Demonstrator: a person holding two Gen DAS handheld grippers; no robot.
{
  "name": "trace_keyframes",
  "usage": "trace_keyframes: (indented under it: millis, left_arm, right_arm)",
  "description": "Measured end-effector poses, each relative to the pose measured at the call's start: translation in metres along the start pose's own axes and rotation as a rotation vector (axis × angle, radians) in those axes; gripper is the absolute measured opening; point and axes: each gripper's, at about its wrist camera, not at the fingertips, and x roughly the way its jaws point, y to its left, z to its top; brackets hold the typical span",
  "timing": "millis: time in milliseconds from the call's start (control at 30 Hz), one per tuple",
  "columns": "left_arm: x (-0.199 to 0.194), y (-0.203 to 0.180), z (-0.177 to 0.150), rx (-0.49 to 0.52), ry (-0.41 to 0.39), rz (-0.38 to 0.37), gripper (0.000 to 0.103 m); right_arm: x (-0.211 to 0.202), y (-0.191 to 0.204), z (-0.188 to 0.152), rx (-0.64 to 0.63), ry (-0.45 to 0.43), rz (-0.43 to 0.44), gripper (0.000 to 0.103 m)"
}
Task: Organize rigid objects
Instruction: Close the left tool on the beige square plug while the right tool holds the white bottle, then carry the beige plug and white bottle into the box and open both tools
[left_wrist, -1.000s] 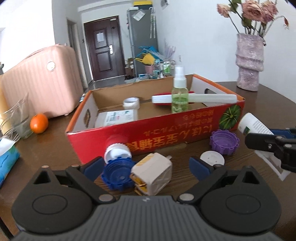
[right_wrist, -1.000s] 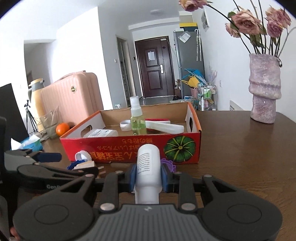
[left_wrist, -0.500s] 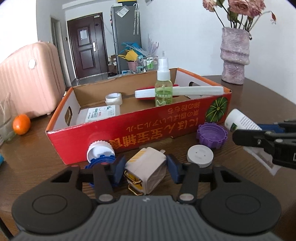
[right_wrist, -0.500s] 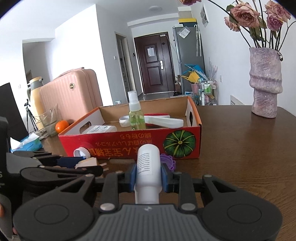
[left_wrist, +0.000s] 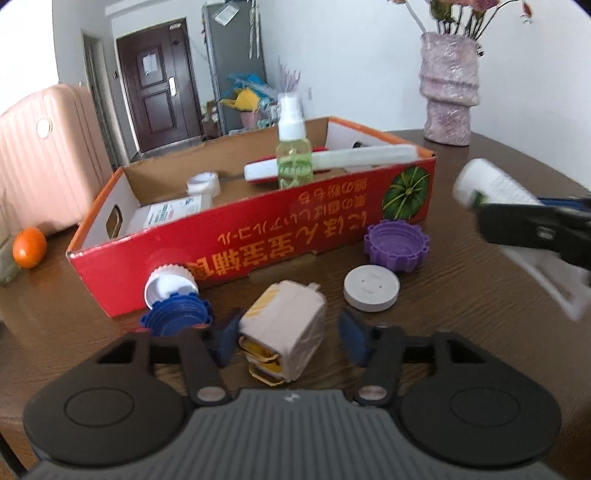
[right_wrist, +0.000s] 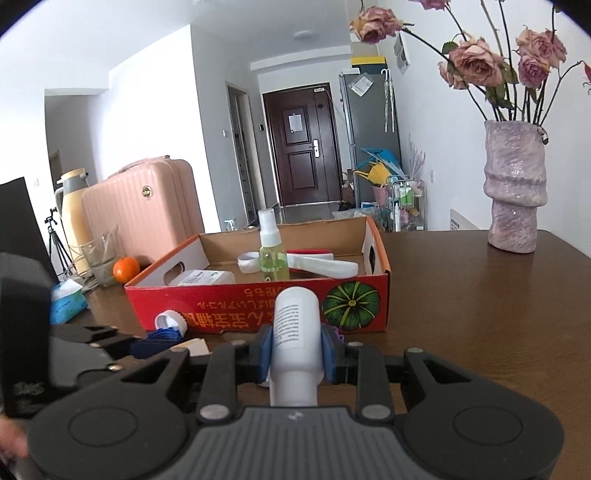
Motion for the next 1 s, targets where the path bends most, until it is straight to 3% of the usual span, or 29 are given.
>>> trace_keyframes:
  millis: [133, 167, 400, 700, 1000]
  left_arm:
    - [-0.004, 0.003, -0.001, -0.029, -0.004, -0.013, 0.043]
    - [-0.008, 0.004, -0.002, -0.041, -0.005, -0.02, 0.033]
    - [-0.051, 0.003, -0.013, -0.087, -0.052, -0.017, 0.032]
    - [-0.155, 0.013, -0.02, -0.184, -0.249, 0.032, 0.032]
    - [-0.177, 0.014, -0.023, -0.188, -0.269, 0.039, 0.032]
  right_arm:
    - [-0.018, 0.004, -0.005, 0.002, -0.012, -0.002, 0.027]
    - [-0.023, 0.005, -0.007, 0.001, -0.015, -0.003, 0.027]
    - [-0.049, 0.011, -0.015, 0.008, -0.029, -0.004, 0.027]
    - [-0.075, 0.031, -0.019, -0.012, -0.056, 0.015, 0.027]
    - [-0.09, 0.048, -0.02, -0.032, -0.075, 0.027, 0.027]
